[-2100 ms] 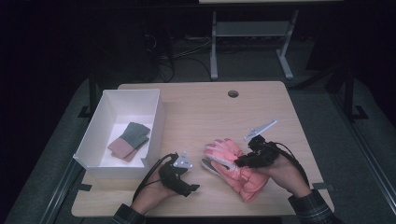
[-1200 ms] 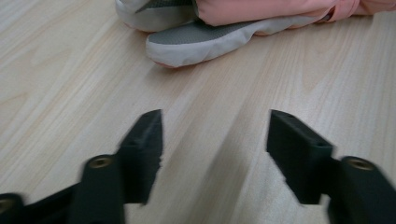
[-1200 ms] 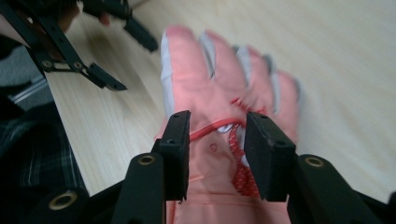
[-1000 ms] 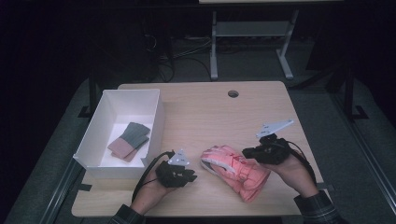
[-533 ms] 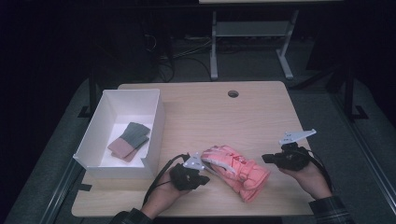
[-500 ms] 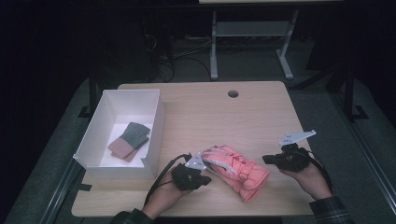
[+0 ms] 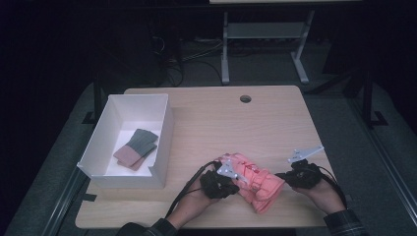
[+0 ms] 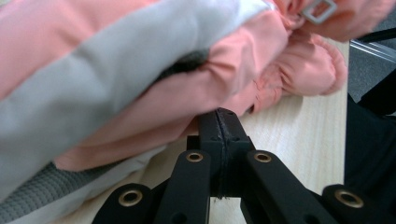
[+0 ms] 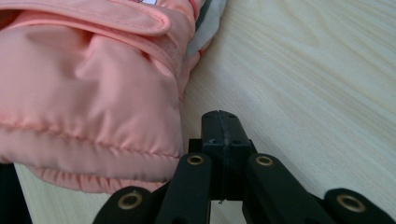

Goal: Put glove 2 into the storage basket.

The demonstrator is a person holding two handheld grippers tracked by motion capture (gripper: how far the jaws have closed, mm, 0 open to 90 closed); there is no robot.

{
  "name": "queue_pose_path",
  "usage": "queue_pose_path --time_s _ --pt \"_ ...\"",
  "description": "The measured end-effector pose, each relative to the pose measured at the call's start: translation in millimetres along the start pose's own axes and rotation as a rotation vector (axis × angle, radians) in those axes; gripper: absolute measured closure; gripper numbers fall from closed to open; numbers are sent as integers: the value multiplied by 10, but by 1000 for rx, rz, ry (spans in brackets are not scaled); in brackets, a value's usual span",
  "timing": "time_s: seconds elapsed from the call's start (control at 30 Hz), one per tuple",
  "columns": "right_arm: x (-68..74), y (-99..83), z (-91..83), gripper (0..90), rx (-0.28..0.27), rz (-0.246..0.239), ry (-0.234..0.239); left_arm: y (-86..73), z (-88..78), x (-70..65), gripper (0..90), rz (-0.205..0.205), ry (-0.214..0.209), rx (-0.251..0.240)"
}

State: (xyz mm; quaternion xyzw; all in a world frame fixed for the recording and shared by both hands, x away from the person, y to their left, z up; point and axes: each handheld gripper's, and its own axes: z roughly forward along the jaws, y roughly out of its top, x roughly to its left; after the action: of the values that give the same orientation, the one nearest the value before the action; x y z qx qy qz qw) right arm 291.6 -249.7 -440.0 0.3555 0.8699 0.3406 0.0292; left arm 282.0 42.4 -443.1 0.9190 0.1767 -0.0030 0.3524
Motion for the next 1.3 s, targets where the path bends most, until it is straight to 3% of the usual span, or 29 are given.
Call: queue_pose_path --time_s 0.13,0.3,0.47,0.8,1.0,1.17,1.3 --pt "-3 -1 -4 900 -4 2 17 44 4 97 896 -8 23 -4" --pt "33 8 31 900 0 -32 27 93 0 250 897 -31 54 -18" --pt "94 18 29 900 4 -30 36 107 3 341 897 -46 62 -26" --pt "192 -152 -8 900 48 -30 20 19 25 146 896 -21 3 4" --pt "253 -232 -104 900 38 -35 3 -36 51 -5 896 -1 -45 41" --pt "277 -246 -205 900 2 -42 -22 -26 80 -82 896 3 -79 37" --pt "314 -223 -212 900 2 -47 -15 -7 113 -143 896 8 -97 32"
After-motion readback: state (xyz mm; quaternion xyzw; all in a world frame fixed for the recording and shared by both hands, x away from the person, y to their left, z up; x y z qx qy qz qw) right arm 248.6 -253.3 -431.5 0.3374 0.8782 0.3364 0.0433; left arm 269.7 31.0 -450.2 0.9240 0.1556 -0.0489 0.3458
